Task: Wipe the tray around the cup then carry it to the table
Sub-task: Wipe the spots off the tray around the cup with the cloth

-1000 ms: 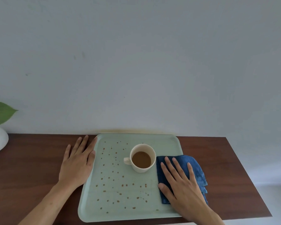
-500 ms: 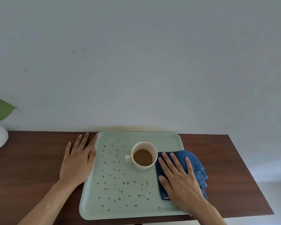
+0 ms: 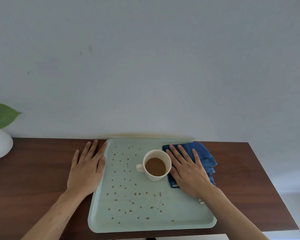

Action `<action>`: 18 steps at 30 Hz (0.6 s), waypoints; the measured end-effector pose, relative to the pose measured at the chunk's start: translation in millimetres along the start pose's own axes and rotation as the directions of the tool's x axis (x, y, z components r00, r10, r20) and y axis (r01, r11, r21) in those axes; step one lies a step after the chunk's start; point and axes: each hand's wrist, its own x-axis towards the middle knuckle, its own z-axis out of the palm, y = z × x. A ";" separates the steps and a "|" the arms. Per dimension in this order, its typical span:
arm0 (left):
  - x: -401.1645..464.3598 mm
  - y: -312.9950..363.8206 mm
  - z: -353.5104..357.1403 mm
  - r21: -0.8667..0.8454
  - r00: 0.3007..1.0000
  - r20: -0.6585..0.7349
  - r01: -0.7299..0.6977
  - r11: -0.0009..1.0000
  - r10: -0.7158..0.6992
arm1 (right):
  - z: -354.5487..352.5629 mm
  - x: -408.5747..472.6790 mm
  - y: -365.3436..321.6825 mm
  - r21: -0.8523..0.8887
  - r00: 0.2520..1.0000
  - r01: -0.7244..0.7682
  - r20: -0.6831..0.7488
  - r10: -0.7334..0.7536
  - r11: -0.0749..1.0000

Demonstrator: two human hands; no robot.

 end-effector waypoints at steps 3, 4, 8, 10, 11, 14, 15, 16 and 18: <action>0.2 0.2 -0.3 0.005 1.000 0.003 -0.002 1.000 0.002 | -1.1 7.6 -2.3 0.008 1.000 -0.016 -0.005 0.016 1.000; 0.4 0.0 -0.4 0.008 1.000 0.006 -0.001 1.000 0.001 | -1.0 9.1 -3.0 0.006 1.000 -0.020 -0.004 0.020 1.000; 0.4 -0.3 -0.7 0.001 1.000 0.003 0.000 1.000 0.000 | 1.9 9.2 -2.2 -0.002 1.000 -0.011 -0.005 0.011 1.000; 0.4 -0.5 -0.7 -0.002 1.000 0.001 -0.002 1.000 0.002 | 2.7 7.1 0.0 0.005 1.000 0.007 -0.005 -0.007 1.000; 0.5 -0.5 -0.4 -0.002 1.000 0.000 -0.002 1.000 0.002 | 3.0 5.4 1.3 0.000 1.000 0.021 0.000 -0.021 1.000; 0.8 -1.1 0.6 0.002 1.000 -0.003 0.002 1.000 -0.002 | 3.6 -2.7 4.3 -0.022 0.998 0.065 0.006 -0.065 0.998; 0.7 -1.2 0.7 -0.001 1.000 -0.003 0.003 1.000 -0.003 | 3.9 -6.4 5.1 -0.019 0.997 0.072 0.001 -0.072 0.997; 0.7 -1.3 0.7 -0.007 1.000 -0.004 0.003 1.000 -0.003 | 4.4 -10.6 6.0 -0.012 0.997 0.080 -0.004 -0.080 0.997; 0.5 -1.2 0.1 -0.013 1.000 -0.003 0.003 1.000 -0.003 | 6.4 -19.1 8.6 -0.013 0.994 0.106 -0.006 -0.106 0.994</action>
